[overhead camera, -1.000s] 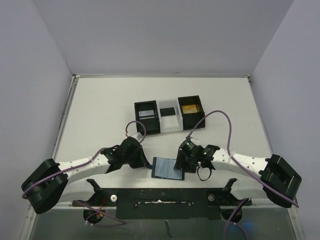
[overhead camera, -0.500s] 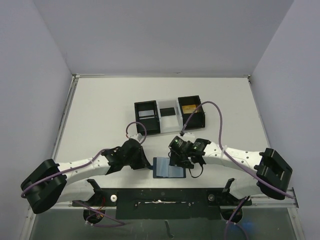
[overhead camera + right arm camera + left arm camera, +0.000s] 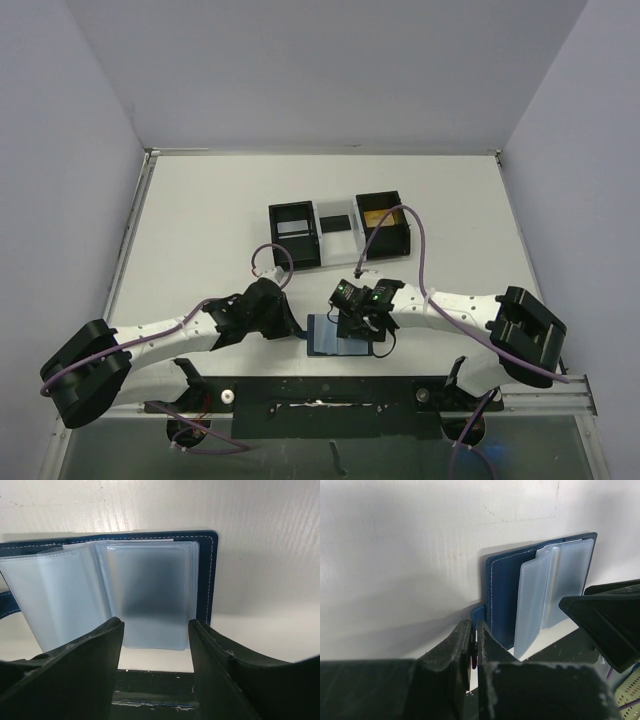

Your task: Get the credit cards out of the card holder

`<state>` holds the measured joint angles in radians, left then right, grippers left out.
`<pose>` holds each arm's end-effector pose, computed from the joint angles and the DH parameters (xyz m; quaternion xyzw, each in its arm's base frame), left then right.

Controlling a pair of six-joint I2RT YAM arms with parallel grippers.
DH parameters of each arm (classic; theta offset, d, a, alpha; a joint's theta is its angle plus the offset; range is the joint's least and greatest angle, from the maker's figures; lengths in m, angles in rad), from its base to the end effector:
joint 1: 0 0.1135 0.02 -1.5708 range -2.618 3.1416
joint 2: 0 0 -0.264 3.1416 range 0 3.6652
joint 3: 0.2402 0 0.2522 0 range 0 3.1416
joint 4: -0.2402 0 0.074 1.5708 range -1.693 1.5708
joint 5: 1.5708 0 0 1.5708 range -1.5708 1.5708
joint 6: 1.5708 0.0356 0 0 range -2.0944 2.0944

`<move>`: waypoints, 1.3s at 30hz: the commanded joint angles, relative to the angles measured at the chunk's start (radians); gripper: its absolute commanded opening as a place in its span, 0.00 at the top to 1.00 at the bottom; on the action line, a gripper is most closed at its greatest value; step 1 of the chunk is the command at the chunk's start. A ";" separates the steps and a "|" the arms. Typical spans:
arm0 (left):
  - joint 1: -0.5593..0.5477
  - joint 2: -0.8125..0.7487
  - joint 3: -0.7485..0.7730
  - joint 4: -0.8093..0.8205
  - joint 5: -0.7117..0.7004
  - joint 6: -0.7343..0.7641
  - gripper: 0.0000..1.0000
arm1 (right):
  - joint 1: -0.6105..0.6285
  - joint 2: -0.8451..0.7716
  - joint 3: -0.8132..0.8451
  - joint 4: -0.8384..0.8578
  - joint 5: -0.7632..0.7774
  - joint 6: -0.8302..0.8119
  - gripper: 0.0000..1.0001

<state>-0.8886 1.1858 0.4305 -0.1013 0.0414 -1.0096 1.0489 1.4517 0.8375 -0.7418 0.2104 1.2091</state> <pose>0.1326 -0.1656 0.1511 -0.0494 0.9354 -0.2954 0.1878 0.1294 0.2101 0.1772 0.0903 0.9847 0.0517 0.1400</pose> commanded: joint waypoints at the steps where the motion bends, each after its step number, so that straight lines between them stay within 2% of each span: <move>1: -0.007 -0.008 0.006 0.034 -0.009 0.000 1.00 | 0.009 0.021 0.018 0.038 0.032 0.003 0.46; 4: -0.007 -0.005 0.007 0.033 -0.008 0.003 1.00 | 0.009 0.031 0.011 0.054 0.026 0.003 0.48; 16: -0.009 -0.008 0.002 0.030 -0.009 0.003 1.00 | 0.010 0.085 0.005 0.073 0.009 -0.011 0.41; 23: -0.009 0.009 0.002 0.044 0.000 0.004 1.00 | 0.020 0.050 0.030 0.120 0.009 -0.064 0.59; 31: -0.015 0.023 0.002 0.054 0.005 0.000 1.00 | 0.021 0.021 0.050 0.129 0.012 -0.080 0.69; 39: -0.015 0.029 0.004 0.055 0.000 0.000 1.00 | 0.019 -0.059 0.030 0.224 -0.049 -0.103 0.58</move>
<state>-0.8967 1.2087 0.4305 -0.1005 0.0380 -1.0096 1.0618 1.4647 0.8474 -0.6331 0.1913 1.1221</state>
